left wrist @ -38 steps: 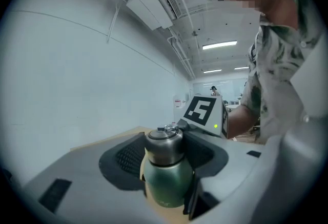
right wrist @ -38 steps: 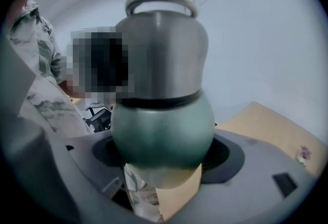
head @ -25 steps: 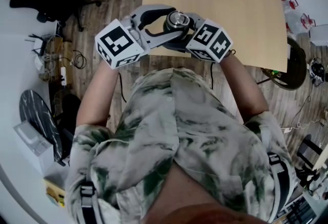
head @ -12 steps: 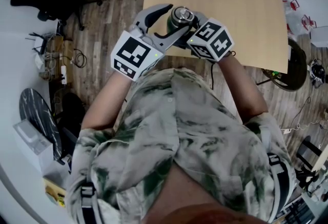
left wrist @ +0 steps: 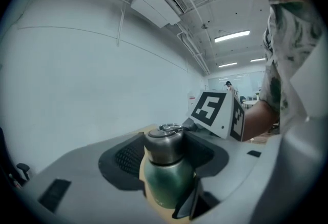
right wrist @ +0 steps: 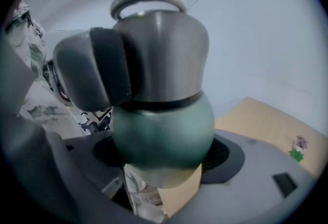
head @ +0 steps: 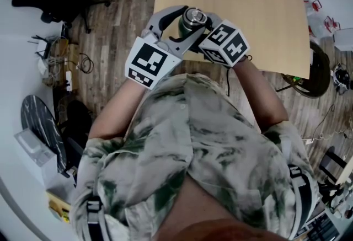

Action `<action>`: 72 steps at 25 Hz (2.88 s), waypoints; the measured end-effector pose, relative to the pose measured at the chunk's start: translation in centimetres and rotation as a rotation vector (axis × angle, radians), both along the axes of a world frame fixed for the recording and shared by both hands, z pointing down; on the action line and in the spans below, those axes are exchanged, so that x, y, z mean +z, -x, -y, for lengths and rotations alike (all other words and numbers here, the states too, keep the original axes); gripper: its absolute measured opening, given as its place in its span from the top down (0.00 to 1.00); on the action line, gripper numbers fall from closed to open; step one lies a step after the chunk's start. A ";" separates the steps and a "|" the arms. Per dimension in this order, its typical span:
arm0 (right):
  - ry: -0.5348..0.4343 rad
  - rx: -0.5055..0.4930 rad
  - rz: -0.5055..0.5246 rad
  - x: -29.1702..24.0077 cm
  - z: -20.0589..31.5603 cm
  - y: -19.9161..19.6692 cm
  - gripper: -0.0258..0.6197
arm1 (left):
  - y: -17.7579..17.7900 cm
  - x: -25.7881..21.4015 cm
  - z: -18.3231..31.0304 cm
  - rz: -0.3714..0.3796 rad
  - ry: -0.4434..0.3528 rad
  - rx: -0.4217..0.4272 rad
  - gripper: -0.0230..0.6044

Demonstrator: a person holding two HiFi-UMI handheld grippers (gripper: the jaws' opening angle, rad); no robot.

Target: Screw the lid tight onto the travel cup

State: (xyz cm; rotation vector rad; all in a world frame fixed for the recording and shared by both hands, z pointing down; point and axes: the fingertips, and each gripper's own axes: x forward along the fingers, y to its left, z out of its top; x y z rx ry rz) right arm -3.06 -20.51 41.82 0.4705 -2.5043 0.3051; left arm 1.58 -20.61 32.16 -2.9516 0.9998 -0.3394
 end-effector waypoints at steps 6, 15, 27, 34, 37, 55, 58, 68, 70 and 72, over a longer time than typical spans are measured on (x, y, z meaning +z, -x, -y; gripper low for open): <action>-0.007 -0.054 0.004 -0.4 -0.5 0.1 0.34 | 0.0 -0.3 -0.5 -0.010 0.002 0.168 0.56; -0.004 -0.158 0.009 -0.8 -2.1 0.1 0.34 | 0.1 -0.4 -1.8 -0.052 0.042 0.433 0.56; 0.012 -0.060 0.016 -0.6 -0.6 -0.2 0.34 | 0.2 -0.7 -0.7 -0.030 0.026 0.264 0.54; 0.010 -0.024 0.022 -0.4 -0.1 -0.3 0.34 | -0.3 -0.6 -0.1 -0.008 -0.006 0.059 0.54; 0.012 -0.010 0.019 -0.3 0.0 -0.2 0.34 | -0.3 -0.4 0.2 0.001 -0.008 0.008 0.54; -0.003 -0.121 0.020 -0.8 -1.6 0.2 0.34 | 0.0 -0.7 -1.5 -0.065 0.022 0.375 0.57; 0.003 -0.146 0.027 -0.9 -2.2 0.3 0.34 | 0.0 -0.8 -2.0 -0.080 0.033 0.430 0.57; 0.019 -0.056 0.023 -0.3 -0.5 -0.3 0.34 | 0.0 -0.3 -0.7 -0.041 0.034 0.304 0.56; 0.023 -0.043 0.022 -0.1 -0.3 -0.4 0.34 | -0.1 -0.4 -0.6 -0.038 0.033 0.260 0.56; 0.023 -0.032 0.019 -0.1 -0.2 -0.4 0.34 | -0.3 -0.4 -0.4 -0.021 0.027 0.210 0.56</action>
